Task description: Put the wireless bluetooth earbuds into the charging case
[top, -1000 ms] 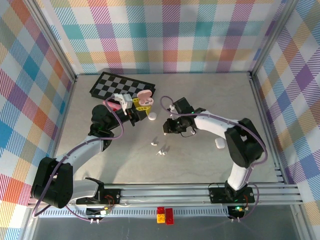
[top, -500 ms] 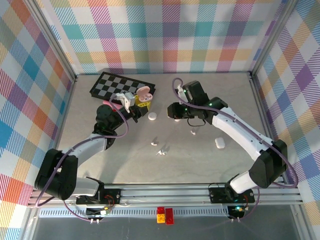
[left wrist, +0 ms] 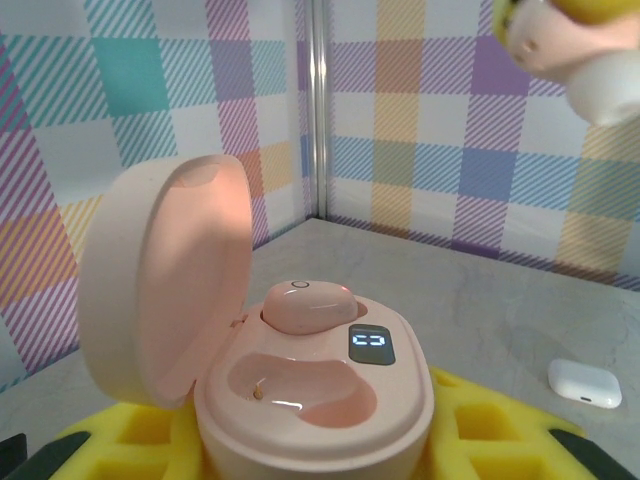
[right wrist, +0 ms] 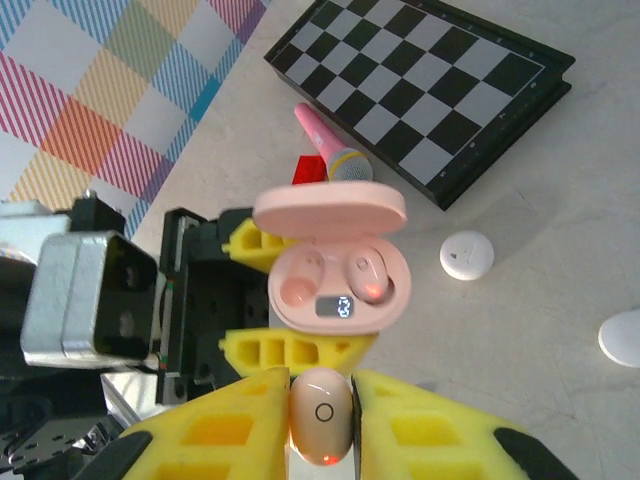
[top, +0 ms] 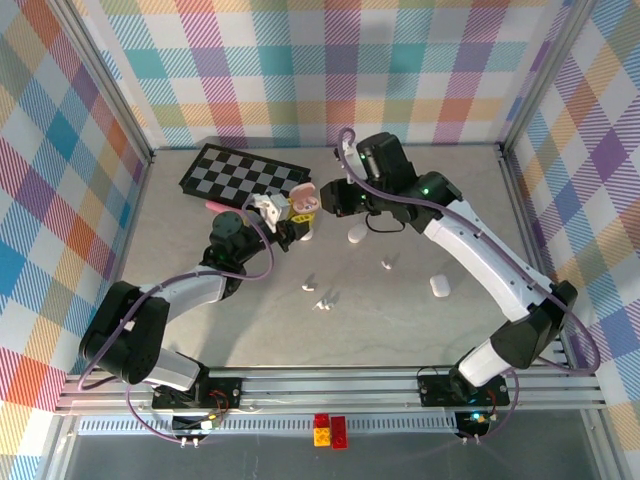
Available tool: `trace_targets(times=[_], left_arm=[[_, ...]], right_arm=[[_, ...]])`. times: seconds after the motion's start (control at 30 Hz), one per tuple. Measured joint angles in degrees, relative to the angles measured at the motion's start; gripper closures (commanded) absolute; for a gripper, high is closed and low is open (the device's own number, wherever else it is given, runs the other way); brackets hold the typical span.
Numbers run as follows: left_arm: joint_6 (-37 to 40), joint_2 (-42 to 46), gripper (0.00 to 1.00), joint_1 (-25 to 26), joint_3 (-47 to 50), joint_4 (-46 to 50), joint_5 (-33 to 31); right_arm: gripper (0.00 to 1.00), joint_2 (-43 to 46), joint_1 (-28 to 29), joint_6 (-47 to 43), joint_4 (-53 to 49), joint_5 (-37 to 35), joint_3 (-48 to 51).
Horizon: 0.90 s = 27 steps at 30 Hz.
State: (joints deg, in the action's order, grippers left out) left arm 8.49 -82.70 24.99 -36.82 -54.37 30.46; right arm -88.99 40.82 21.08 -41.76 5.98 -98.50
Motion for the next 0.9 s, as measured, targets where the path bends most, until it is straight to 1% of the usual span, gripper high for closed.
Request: trace_targets(times=[0.3, 0.6, 0.9], left_arm=[[1.5, -0.1, 0.82, 1.2, -0.3, 0.4, -0.2], [1.9, -0.1, 0.82, 1.6, -0.5, 0.5, -0.6], [1.6, -0.1, 0.83, 1.6, -0.7, 0.5, -1.6]], right_arm=[[0.78, -6.1, 1.0, -2.5, -2.3, -1.3, -5.7], [0.78, -10.4, 1.4, -4.1, -3.0, -1.5, -9.1], [0.78, -12.1, 2.4, -5.4, -3.4, -1.9, -10.0]])
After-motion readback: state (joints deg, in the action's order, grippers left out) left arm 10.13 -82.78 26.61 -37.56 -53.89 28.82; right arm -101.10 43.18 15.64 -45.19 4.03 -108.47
